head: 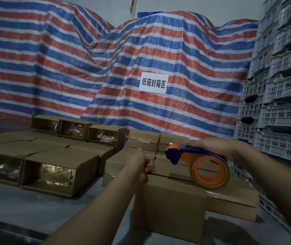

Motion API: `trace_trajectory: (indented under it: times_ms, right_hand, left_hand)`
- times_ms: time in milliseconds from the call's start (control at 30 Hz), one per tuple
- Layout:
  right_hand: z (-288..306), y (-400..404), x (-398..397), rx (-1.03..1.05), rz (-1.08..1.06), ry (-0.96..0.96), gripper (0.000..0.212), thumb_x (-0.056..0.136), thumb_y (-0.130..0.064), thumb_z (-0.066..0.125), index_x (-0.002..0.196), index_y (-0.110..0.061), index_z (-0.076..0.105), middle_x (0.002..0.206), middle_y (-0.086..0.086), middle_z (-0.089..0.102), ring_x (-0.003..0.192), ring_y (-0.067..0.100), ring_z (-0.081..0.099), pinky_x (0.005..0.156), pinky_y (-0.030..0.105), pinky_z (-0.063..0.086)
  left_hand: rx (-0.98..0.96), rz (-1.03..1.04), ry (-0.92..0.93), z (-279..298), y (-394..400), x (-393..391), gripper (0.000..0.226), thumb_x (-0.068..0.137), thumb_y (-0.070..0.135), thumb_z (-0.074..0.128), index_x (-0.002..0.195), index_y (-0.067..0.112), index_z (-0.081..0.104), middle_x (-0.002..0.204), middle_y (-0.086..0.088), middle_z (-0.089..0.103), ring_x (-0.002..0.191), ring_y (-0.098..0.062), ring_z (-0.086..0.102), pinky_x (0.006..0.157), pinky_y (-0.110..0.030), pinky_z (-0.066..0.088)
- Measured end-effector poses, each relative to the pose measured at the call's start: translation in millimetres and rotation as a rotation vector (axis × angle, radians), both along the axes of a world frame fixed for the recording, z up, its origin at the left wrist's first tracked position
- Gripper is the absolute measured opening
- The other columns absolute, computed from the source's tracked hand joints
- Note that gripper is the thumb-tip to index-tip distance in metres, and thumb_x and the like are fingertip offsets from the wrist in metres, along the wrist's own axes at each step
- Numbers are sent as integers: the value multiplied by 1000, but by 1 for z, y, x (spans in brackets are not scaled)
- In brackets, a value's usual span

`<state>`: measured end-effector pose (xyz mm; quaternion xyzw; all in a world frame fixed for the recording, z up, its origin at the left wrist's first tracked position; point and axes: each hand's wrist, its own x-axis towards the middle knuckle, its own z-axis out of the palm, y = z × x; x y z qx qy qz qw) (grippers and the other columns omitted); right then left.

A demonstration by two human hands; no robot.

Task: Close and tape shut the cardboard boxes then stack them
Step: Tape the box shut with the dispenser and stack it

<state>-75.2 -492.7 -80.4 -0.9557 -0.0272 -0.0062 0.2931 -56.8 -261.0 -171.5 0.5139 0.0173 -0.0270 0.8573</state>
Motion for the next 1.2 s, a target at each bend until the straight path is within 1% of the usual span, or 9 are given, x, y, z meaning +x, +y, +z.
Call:
trace_trajectory:
  times_ms: [167, 233, 267, 367, 467, 700, 900, 1067, 1200]
  right_hand:
    - [2, 18, -3, -102, 17, -28, 47, 98, -64, 44, 92, -23, 67, 64, -9, 70, 53, 1, 62, 49, 10, 46]
    - [4, 26, -3, -145, 10, -26, 46, 100, -62, 43, 90, -22, 66, 61, -11, 69, 49, 0, 61, 46, 9, 44]
    - [5, 29, -3, -156, 9, -21, 45, 101, -60, 43, 90, -22, 65, 59, -12, 68, 47, 0, 60, 45, 9, 43]
    - [5, 35, -2, -169, 15, 5, 43, 102, -56, 43, 90, -21, 64, 56, -12, 65, 45, -1, 57, 44, 10, 43]
    - [6, 41, 1, -219, 1, 23, 43, 101, -58, 43, 91, -22, 64, 57, -12, 65, 47, -1, 58, 49, 13, 45]
    - [6, 48, 12, -279, -13, 72, 42, 101, -59, 44, 95, -23, 65, 62, -11, 67, 51, -1, 60, 66, 21, 46]
    - [7, 57, 16, -367, -23, 87, 46, 99, -61, 44, 108, -23, 68, 67, -11, 69, 57, 1, 62, 68, 21, 47]
    - [6, 67, 17, -432, -23, 87, 37, 100, -60, 45, 95, -30, 65, 57, -14, 67, 51, -2, 62, 67, 22, 45]
    - [7, 70, 19, -421, -57, 100, 39, 99, -60, 48, 101, -25, 65, 58, -13, 68, 50, -2, 64, 65, 21, 44]
  left_hand:
    - [-204, 10, -11, -5, 1, -1, 13, 100, 10, 44, 95, 3, 53, 82, -11, 53, 68, -16, 59, 76, -29, 57]
    - [-134, -18, -36, -2, 11, -4, 14, 98, 12, 48, 87, 5, 52, 75, -8, 51, 65, -16, 55, 61, -24, 52]
    - [3, 0, -63, -2, 16, -4, 16, 98, 16, 51, 85, 7, 53, 73, -7, 51, 65, -16, 53, 58, -24, 49]
    - [378, 51, -158, -7, 35, 0, 14, 96, 21, 58, 95, 7, 59, 83, -7, 58, 67, -16, 53, 56, -24, 44]
    - [510, 21, -163, -15, 47, 1, 19, 96, 22, 59, 101, 5, 63, 81, -7, 59, 62, -14, 49, 53, -23, 41]
    - [518, -39, -121, -15, 53, 3, 15, 95, 14, 58, 102, 3, 65, 70, -4, 55, 59, -12, 48, 52, -21, 40]
    - [560, 6, -133, -22, 55, 6, 17, 93, 14, 61, 102, 0, 66, 69, -4, 57, 57, -12, 48, 49, -21, 40]
    - [548, -21, -121, -36, 57, 9, 18, 94, 14, 60, 103, 0, 66, 68, -4, 56, 53, -11, 46, 44, -19, 37]
    - [530, 1, -96, -47, 54, 14, 15, 96, 20, 58, 98, 7, 66, 72, -3, 56, 56, -11, 47, 46, -20, 39]
